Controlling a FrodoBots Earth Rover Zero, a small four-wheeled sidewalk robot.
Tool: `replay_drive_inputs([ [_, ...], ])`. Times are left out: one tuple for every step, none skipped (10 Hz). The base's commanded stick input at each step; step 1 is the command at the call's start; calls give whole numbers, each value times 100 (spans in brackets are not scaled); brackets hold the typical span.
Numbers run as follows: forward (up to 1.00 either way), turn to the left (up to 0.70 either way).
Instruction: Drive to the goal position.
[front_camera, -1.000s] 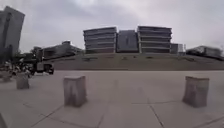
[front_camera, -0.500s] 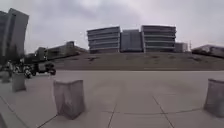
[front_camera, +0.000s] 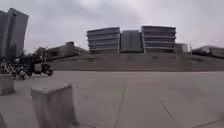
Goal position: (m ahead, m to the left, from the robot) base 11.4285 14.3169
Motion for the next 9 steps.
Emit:
replay_drive_inputs([
  [70, 2],
  [70, 2],
  [70, 2],
  [70, 3],
  [70, 15],
  [70, 15],
  [70, 15],
  [70, 15],
  [70, 14],
])
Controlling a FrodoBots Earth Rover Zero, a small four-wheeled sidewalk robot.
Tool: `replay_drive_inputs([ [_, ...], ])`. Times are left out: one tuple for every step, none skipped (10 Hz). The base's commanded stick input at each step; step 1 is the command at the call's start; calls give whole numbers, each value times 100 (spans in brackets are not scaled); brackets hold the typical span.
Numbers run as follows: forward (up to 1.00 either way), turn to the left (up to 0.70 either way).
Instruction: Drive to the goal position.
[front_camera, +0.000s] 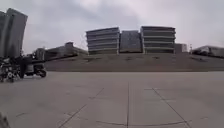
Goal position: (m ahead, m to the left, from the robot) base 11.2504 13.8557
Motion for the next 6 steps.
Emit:
replay_drive_inputs([
  [70, 10],
  [70, 3],
  [70, 2],
  [70, 2],
  [70, 2],
  [70, 2],
])
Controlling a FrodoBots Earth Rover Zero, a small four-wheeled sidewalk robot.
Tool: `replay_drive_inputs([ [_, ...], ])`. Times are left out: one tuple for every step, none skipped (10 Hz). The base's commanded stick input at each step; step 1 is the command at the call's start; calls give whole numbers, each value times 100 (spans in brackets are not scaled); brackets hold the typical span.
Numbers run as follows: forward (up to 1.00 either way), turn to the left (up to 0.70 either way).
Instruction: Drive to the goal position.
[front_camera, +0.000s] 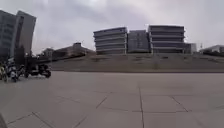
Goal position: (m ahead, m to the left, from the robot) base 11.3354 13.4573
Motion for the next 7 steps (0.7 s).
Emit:
replay_drive_inputs([
  [70, 2],
  [70, 2],
  [70, 2],
  [70, 2],
  [70, 2],
  [70, 2],
  [70, 2],
])
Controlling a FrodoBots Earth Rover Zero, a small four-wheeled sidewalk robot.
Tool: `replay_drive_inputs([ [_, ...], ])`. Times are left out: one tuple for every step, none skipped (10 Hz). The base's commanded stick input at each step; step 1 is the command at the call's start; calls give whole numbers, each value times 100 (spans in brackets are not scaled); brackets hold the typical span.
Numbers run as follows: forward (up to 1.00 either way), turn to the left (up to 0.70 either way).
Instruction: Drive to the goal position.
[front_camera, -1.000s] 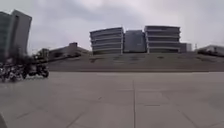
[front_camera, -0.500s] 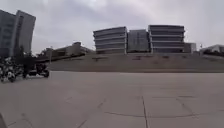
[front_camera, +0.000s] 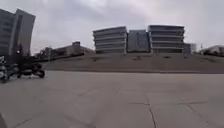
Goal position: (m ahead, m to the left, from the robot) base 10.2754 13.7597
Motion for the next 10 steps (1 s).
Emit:
replay_drive_inputs([
  [70, 2],
  [70, 2],
  [70, 2],
  [70, 2],
  [70, 2],
  [70, 2],
  [70, 2],
  [70, 2],
  [70, 2],
  [70, 2],
])
